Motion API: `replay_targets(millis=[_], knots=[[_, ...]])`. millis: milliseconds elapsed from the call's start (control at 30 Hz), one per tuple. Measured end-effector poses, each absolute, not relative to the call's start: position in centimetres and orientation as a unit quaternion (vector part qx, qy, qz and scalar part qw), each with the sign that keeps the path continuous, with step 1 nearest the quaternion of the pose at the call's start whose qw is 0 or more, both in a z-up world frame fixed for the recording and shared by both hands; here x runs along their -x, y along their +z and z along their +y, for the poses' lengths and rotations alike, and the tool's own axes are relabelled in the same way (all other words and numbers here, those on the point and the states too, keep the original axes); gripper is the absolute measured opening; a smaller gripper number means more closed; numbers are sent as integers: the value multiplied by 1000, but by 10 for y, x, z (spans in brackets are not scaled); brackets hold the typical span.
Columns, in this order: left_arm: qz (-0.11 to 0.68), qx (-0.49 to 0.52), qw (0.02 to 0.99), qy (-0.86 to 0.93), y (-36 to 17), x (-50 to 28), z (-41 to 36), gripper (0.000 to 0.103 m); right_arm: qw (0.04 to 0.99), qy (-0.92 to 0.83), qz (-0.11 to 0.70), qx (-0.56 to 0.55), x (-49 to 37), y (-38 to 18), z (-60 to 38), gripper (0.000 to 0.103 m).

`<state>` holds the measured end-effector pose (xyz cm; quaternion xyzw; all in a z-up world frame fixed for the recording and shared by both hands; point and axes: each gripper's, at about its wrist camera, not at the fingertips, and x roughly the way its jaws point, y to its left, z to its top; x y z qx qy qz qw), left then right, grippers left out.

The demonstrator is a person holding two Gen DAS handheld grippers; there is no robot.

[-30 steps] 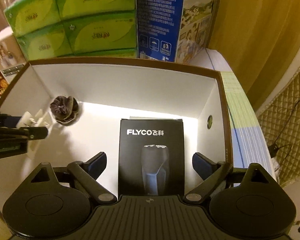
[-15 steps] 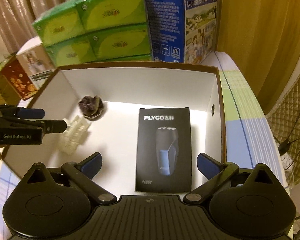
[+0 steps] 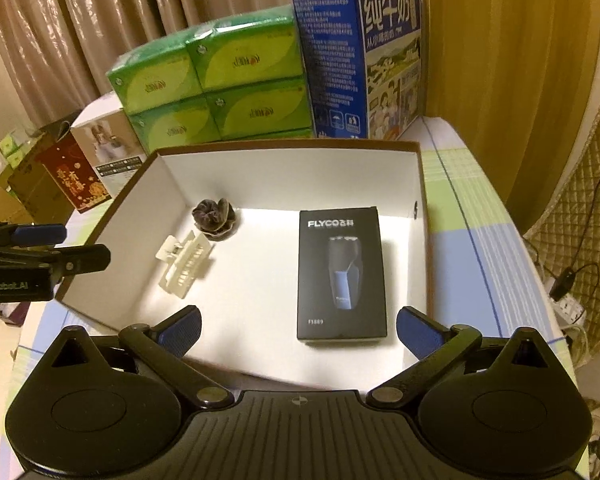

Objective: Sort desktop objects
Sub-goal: 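Lower the FLYCO box into the brown box and open the right tool, then withdraw both tools from the box toward the loose items on the table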

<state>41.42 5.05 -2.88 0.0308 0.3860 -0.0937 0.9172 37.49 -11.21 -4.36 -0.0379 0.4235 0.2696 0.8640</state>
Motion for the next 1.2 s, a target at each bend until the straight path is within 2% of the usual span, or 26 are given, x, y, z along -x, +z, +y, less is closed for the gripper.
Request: replay_targets(millis=[300, 800, 1200], knots=[[371, -20, 925, -81, -6, -366, 47, 91, 870, 284, 402, 19, -332, -21, -130, 101], [356, -23, 933, -48, 18, -293, 41, 92, 870, 283, 403, 14, -277, -6, -155, 101], [363, -26, 931, -15, 18, -239, 36, 92, 866, 297, 401, 25, -237, -6, -170, 101]])
